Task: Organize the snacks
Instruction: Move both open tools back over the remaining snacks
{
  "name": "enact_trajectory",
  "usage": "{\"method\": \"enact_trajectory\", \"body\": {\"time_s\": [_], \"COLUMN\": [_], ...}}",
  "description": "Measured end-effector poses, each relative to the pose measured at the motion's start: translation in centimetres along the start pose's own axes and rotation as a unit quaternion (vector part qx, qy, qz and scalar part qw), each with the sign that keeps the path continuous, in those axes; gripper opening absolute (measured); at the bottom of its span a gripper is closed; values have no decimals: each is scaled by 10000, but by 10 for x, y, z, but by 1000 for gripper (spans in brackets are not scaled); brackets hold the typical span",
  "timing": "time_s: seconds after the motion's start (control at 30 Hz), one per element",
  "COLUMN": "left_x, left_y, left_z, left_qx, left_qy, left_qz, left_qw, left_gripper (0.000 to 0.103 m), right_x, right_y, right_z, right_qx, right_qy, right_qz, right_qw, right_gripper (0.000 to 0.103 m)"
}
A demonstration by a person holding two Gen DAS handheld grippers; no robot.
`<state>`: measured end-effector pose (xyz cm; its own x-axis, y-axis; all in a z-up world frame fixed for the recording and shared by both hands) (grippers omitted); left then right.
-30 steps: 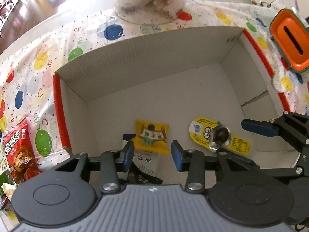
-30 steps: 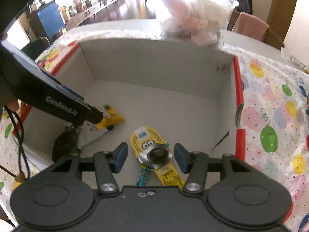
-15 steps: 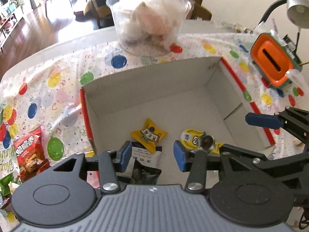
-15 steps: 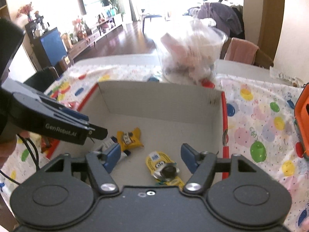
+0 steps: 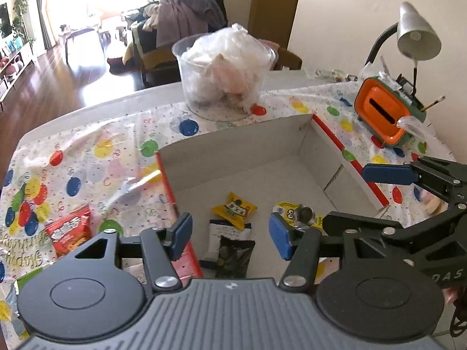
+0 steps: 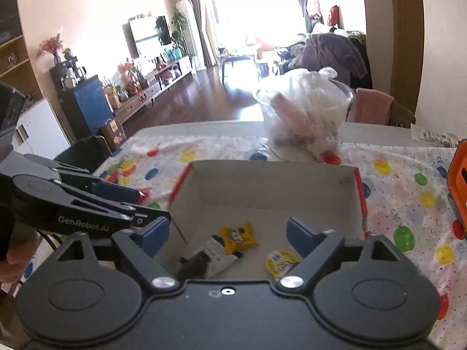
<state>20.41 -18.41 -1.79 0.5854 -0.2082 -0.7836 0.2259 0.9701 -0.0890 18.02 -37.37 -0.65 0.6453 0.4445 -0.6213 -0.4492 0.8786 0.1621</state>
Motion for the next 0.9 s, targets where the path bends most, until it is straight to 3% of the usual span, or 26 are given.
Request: {"method": "enact_trajectory", "body": {"time_s": [0.27,0.4,0.9], "left_x": [-34,-51,-101], "left_y": [29,43,116], "left_z": [-23,-36,-89], "left_qx": [14,17,-154], "left_qy": [-306,-447,-840], "left_qz": [27,38,165], "left_qw": [9995,9990,9962], "left_gripper": [65,71,82], "right_x": [-6,-5,5], "right_y": [40,61,147], "right_z": [-3,-5,-16], "right_qx": [56,102,20], "right_qy": [-219,-318,-422], "right_qz": [95,83,366], "right_qw": [9997,9994,9984], "right_gripper": [90,99,103]}}
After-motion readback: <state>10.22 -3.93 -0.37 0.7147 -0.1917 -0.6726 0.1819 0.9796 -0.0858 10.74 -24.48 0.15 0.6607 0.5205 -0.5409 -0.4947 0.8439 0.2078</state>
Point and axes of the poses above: each gripper's, at about its wrist camera, not at the fingertips, and x roughly the way its jaws point, y to its left, z to its top, the point moved 1 cm from there along x, roughly the way its jaws point
